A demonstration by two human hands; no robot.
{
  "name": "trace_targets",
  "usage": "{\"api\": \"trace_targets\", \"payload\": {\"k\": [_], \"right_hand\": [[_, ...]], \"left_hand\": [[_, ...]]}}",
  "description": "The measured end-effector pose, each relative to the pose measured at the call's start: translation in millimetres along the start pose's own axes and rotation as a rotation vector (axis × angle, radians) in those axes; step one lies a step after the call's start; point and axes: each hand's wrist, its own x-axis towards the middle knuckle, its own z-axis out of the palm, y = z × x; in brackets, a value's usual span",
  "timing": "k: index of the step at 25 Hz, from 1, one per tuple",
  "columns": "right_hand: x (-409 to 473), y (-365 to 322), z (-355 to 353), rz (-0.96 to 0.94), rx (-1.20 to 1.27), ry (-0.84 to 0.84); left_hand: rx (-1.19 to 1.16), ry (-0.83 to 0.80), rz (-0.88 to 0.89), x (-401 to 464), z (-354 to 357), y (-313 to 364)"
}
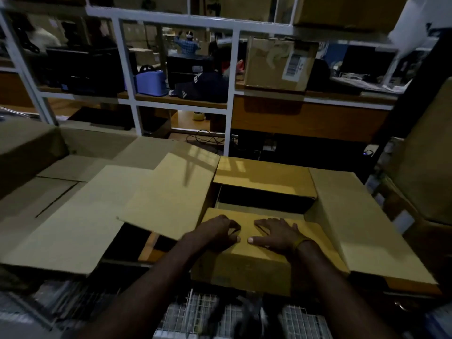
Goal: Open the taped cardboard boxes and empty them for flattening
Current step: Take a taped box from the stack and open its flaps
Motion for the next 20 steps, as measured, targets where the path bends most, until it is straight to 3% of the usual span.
{"api": "trace_targets", "payload": {"k": [3,6,11,14,20], "right_hand": [[31,28,-15,0.031,-0.036,-0.088],[53,44,-23,0.035,0.095,-0.142],[75,48,-31,0.004,0.142,-0.089],[74,44,-34,0.002,0.09,0.071],[16,15,-55,-0.021,-0.004,0.538]], "left_hand": [[0.003,-0.069,-0.041,32,-8,8],[-0.03,-0.121,-0.082,61,-15,15],[-0.039,-0.197,-0.135,89,-28,26],[-0.024,-0.122,-0.148,88,-40,32],[0.176,0.258,-0.076,45,-65,49]]}}
